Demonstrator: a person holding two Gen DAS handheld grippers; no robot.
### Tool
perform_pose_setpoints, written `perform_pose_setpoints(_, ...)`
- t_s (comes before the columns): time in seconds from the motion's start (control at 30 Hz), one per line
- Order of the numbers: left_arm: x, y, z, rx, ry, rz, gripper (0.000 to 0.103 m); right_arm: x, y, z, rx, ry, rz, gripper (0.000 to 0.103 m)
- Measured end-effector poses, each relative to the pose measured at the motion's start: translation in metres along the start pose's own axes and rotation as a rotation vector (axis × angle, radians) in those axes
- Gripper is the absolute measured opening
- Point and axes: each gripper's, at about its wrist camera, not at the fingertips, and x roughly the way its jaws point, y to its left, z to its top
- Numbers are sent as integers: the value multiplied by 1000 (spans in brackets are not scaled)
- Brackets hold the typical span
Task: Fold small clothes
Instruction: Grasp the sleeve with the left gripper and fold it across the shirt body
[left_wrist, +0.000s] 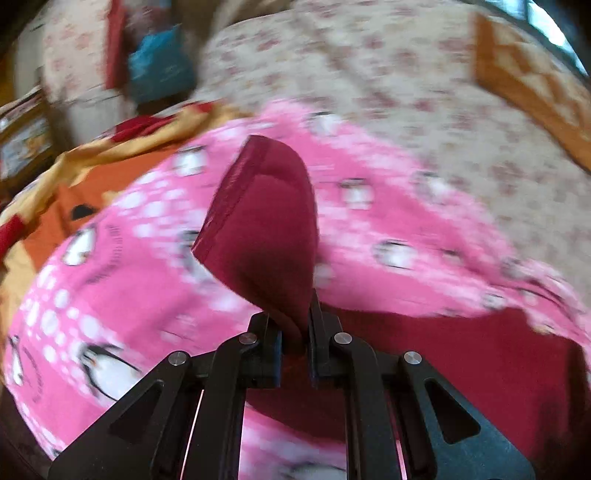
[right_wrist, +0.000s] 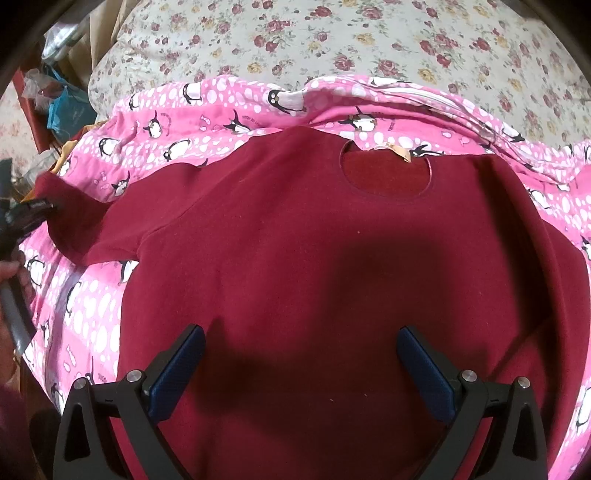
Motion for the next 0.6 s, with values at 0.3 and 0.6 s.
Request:
perform_pose_setpoints(0.3,-22,-134,-36,135,81,-282,9,-12,-21,-7,56,-14,2,103)
perform_pose_setpoints(0.6,5,-209,-77,205,200,-409,9,-22,-43,-14,57,-23,4,103)
